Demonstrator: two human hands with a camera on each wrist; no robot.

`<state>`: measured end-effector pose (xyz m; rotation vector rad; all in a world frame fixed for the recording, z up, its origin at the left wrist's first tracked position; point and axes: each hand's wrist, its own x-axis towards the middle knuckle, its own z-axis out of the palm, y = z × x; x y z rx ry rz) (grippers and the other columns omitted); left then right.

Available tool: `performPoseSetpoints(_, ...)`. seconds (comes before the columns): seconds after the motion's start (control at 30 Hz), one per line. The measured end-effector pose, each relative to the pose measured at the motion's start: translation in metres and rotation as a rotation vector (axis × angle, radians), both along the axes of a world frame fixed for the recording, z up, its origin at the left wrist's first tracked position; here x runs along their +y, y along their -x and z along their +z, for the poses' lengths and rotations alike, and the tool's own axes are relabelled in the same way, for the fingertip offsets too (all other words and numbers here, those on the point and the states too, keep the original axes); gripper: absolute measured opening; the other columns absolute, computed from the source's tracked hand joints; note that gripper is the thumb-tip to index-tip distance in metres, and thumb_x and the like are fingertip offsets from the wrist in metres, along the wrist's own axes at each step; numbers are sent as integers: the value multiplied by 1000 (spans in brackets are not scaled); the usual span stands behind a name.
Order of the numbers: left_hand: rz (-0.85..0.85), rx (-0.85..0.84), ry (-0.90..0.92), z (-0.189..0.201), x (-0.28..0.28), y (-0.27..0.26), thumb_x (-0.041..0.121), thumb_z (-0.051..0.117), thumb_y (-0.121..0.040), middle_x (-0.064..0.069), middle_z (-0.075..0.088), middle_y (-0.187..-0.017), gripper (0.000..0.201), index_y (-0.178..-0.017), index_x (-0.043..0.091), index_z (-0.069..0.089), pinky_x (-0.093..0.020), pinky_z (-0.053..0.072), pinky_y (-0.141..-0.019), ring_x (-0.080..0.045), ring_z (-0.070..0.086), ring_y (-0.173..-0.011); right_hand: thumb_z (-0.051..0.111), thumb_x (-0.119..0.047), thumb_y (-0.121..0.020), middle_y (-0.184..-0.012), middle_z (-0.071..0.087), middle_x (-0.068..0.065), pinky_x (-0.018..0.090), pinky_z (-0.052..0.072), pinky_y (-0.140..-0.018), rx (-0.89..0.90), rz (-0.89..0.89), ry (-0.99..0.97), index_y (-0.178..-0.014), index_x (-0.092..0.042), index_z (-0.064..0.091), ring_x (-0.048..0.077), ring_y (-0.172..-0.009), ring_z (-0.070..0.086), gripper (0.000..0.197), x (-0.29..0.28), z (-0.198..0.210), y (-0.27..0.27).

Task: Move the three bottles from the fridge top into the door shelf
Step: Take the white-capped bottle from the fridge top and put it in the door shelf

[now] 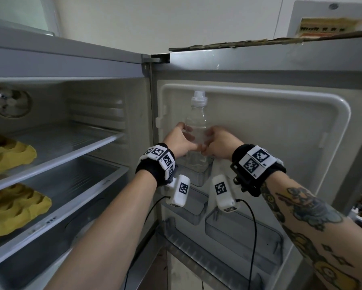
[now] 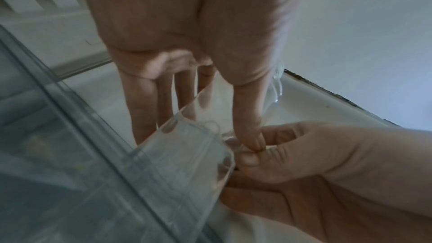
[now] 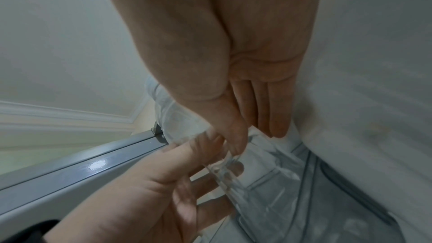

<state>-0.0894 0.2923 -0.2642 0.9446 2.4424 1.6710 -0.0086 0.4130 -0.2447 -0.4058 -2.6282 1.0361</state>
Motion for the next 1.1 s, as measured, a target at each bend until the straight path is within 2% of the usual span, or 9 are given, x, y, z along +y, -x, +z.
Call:
performPoseSetpoints(0.17, -14, 13, -4, -3, -1, -3, 26, 86, -65, -3, 63, -99, 63, -114, 14, 47, -24, 43, -57, -15, 60, -79, 77, -7, -71, -119, 63, 19, 45, 52, -94, -4, -11, 21, -130, -3, 47, 35, -108, 62, 65, 2, -5, 1)
performPoseSetpoints(0.27, -15, 27, 21, -3, -2, -4, 34, 84, -66, -3, 64, -102, 65, -116, 16, 47, -29, 47, -66, -17, 61, -82, 78, -10, -73, -122, 61, 16, 41, 49, -98, -12, -22, -7, -134, -4, 46, 31, -111, 60, 68, 3, -10, 0)
performPoseSetpoints(0.43, 7, 20, 42, -5, -2, -5, 36, 84, -66, -1, 63, -101, 66, -116, 19, 46, -39, 52, -78, -24, 65, -93, 76, -11, -77, -122, 61, 15, 36, 48, -94, -14, -24, -6, -132, -2, 47, 30, -112, 60, 63, 3, -13, -1)
performPoseSetpoints(0.67, 10, -51, 93, -3, -5, -17, 32, 76, -77, -6, 59, -123, 74, -136, 10, 38, -31, 53, -79, -16, 59, -97, 76, -10, -76, -119, 62, 15, 38, 50, -95, -9, -44, 27, -132, -3, 49, 29, -109, 61, 63, 5, -10, -2)
performPoseSetpoints(0.77, 44, -32, 119, 2, -12, -23, 40, 73, -79, -6, 57, -126, 80, -142, 11, 33, -30, 52, -83, -16, 58, -100, 77, -14, -75, -108, 62, 11, 38, 51, -84, -3, -38, 57, -132, -3, 49, 25, -92, 60, 65, 3, -4, -7)
performPoseSetpoints(0.83, 69, -15, 132, 10, -17, -27, 45, 71, -79, -6, 57, -129, 82, -143, 12, 32, -33, 50, -88, -18, 58, -107, 77, -18, -76, -115, 63, 12, 32, 48, -75, 12, -45, 52, -134, -4, 48, 23, -89, 59, 66, 1, 1, -11)
performPoseSetpoints(0.93, 99, -12, 93, 24, -27, -32, 47, 69, -80, -6, 54, -133, 82, -144, 13, 30, -35, 49, -93, -21, 58, -113, 77, -21, -78, -129, 58, 14, 30, 46, -77, 43, -65, 47, -140, -4, 43, 25, -99, 61, 73, -2, 6, -20)
performPoseSetpoints(1.03, 115, -15, 47, 34, -35, -39, 47, 68, -80, -7, 51, -133, 80, -143, 14, 33, -41, 47, -99, -22, 55, -116, 76, -25, -77, -139, 51, 15, 32, 46, -93, 103, -111, 33, -144, -6, 34, 30, -121, 55, 81, -8, 13, -34)
performPoseSetpoints(1.1, 143, 9, 23, 41, -41, -46, 48, 68, -80, -6, 54, -129, 76, -141, 15, 35, -38, 44, -101, -20, 55, -116, 74, -26, -78, -141, 48, 17, 34, 42, -101, 198, -139, 9, -145, -7, 31, 31, -126, 51, 82, -14, 22, -45)
